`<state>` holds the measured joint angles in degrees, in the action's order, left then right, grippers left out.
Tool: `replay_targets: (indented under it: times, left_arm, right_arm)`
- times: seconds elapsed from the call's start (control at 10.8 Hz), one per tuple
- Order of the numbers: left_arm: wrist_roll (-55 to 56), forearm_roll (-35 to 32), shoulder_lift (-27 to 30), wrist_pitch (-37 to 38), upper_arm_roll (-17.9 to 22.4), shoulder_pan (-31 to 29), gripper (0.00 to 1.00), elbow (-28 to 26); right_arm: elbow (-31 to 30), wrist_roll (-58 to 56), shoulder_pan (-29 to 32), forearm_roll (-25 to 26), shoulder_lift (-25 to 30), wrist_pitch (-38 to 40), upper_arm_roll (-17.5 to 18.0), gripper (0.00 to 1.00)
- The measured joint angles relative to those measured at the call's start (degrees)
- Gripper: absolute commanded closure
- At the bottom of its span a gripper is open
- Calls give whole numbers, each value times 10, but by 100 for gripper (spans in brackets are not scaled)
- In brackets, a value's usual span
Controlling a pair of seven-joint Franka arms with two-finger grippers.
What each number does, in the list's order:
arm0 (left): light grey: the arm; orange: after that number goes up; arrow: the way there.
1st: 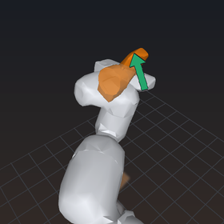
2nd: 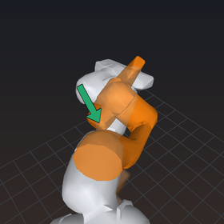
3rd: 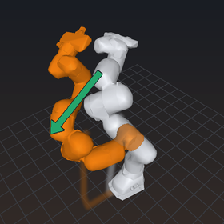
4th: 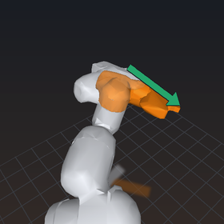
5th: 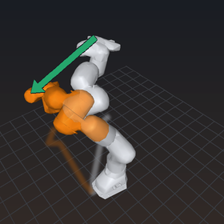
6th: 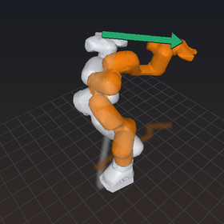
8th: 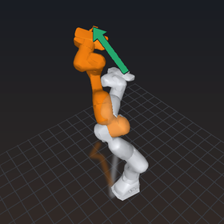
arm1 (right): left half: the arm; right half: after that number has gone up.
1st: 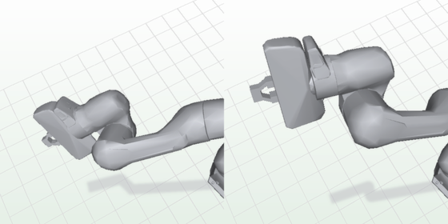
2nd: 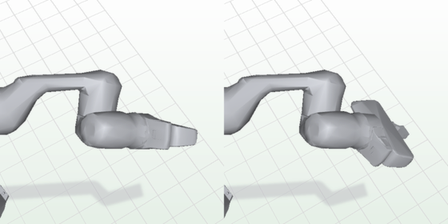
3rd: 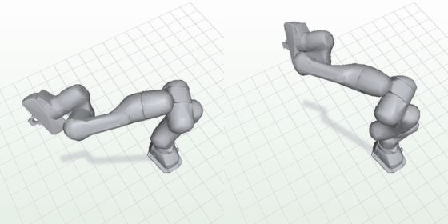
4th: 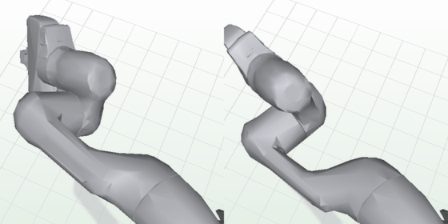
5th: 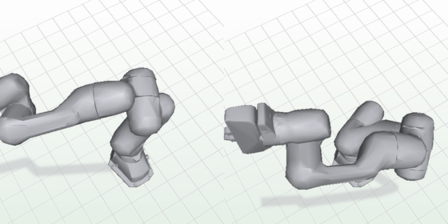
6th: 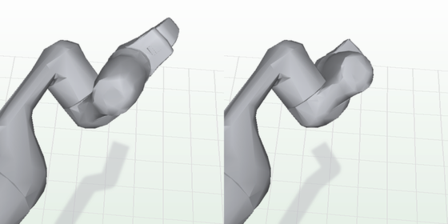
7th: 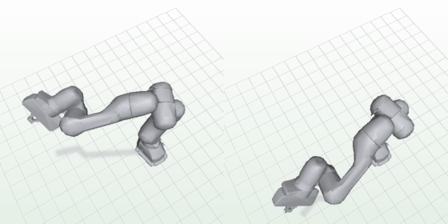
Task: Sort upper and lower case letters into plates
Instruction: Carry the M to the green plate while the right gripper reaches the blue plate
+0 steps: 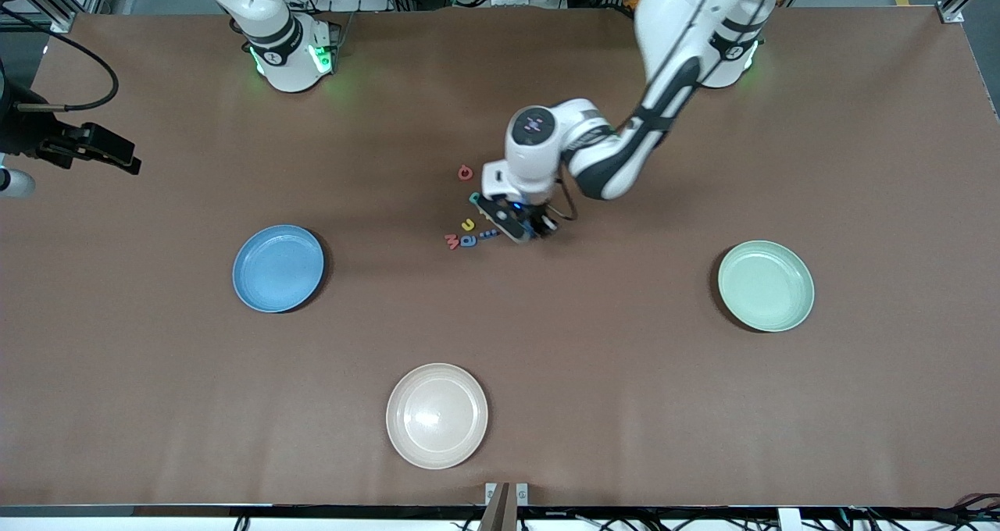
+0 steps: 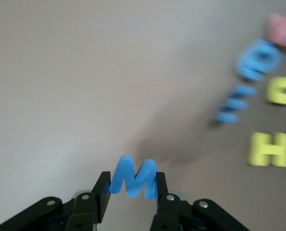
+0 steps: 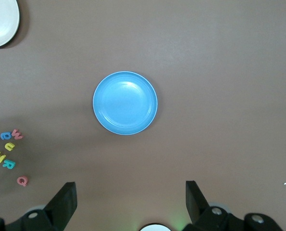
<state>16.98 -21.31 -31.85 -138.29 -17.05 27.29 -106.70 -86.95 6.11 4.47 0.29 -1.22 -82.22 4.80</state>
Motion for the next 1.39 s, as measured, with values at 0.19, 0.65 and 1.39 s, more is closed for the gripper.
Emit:
replay_targets:
  times: [0.19, 0.65, 1.39]
  left_arm:
    - [-2, 0, 64, 74, 0, -62, 100, -3]
    - [-69, 0, 105, 133, 3, -255, 100, -27]
    - [-151, 28, 19, 64, 107, -334, 3, -36]
  right_arm:
    - [0, 0, 0, 0, 0, 0, 0, 0]
    - [0, 97, -21, -47, -3, -6, 1, 0]
    - [-8, 628, -239, -55, -137, -178, 4, 0]
